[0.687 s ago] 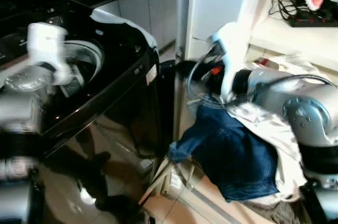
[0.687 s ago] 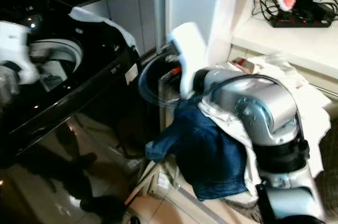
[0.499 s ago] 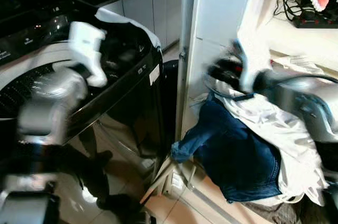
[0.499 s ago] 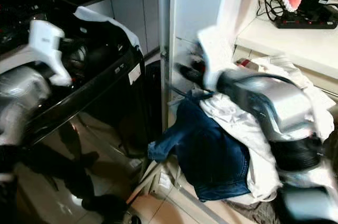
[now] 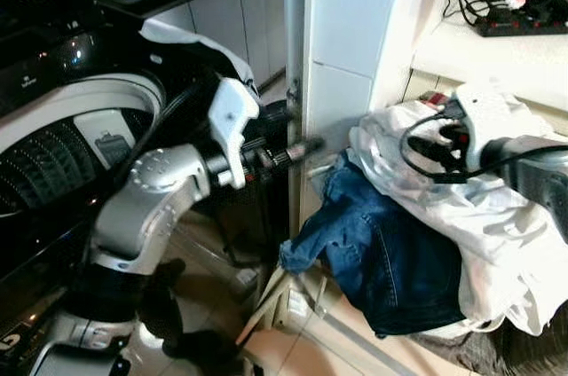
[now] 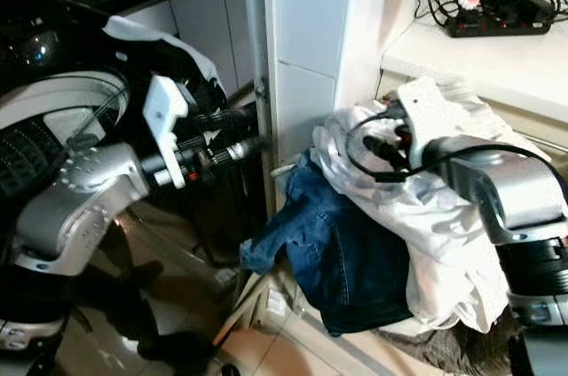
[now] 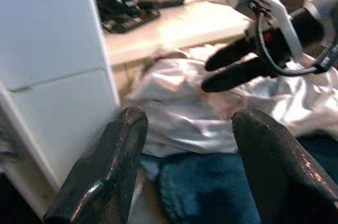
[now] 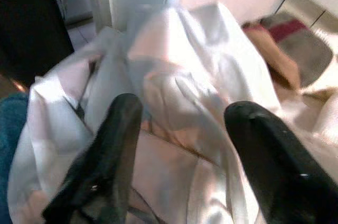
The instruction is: Clothes washing
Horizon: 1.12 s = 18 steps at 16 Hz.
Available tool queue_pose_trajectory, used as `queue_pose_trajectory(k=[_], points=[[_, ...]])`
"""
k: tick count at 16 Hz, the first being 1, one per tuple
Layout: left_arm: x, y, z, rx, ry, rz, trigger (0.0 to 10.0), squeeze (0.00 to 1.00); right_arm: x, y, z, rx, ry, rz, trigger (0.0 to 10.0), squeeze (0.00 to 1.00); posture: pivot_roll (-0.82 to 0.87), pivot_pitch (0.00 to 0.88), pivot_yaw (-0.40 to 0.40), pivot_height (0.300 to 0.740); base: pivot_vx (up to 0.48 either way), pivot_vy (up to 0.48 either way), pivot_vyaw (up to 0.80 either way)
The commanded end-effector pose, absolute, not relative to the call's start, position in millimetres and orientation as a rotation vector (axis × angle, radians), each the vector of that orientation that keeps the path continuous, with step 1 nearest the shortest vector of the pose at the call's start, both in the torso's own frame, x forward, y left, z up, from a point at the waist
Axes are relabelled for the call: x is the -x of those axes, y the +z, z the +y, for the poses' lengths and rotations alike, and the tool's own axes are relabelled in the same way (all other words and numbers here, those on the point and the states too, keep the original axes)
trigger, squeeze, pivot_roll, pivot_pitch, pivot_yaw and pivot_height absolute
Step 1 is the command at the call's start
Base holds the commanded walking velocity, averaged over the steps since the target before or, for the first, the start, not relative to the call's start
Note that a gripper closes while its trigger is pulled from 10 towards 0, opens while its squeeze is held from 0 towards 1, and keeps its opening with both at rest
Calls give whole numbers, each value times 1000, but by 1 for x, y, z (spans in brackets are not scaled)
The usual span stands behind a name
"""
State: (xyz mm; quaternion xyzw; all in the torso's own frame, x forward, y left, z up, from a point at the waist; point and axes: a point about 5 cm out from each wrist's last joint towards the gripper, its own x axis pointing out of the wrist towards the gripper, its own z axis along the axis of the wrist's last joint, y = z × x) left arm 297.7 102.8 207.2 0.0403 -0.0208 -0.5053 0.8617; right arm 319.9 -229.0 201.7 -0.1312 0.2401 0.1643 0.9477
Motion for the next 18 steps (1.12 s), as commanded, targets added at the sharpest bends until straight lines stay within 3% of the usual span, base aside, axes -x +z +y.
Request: queue_pose_trajectory(k=[1, 3, 4, 5, 6, 7, 8, 18], points=[[-294, 208, 102, -84, -1088, -29, 10000, 0, -318, 198, -229, 265, 375, 499, 10000, 1000, -28, 0, 98, 740, 0, 0, 0], [-289, 207, 100, -79, -1134, -5, 10000, 0, -315, 187, -228, 313, 405, 559, 10000, 1000, -27, 0, 96, 740, 0, 0, 0], [-287, 207, 100, -77, -1142, 0, 10000, 0, -315, 182, -231, 342, 396, 579, 10000, 231, -20, 0, 90, 740, 0, 0, 0], [-287, 207, 100, -74, -1146, 3, 10000, 0, -317, 179, -232, 356, 390, 586, 10000, 0, -16, 0, 87, 740, 0, 0, 0], [-286, 208, 100, -74, -1154, 6, 10000, 0, -317, 178, -234, 357, 383, 595, 10000, 0, -16, 0, 87, 740, 0, 0, 0], [-284, 208, 99, -72, -1169, 11, 10000, 0, -318, 178, -235, 348, 379, 595, 3804, 0, -12, 0, 85, 740, 0, 0, 0], [-279, 209, 98, -52, -1209, 22, 10000, 0, -319, 178, -236, 334, 377, 592, 0, 0, -12, 0, 85, 740, 0, 0, 0], [-272, 207, 98, -55, -1271, 55, 10000, 0, -322, 181, -236, 320, 385, 574, 0, 0, -8, 0, 87, 740, 0, 0, 0]])
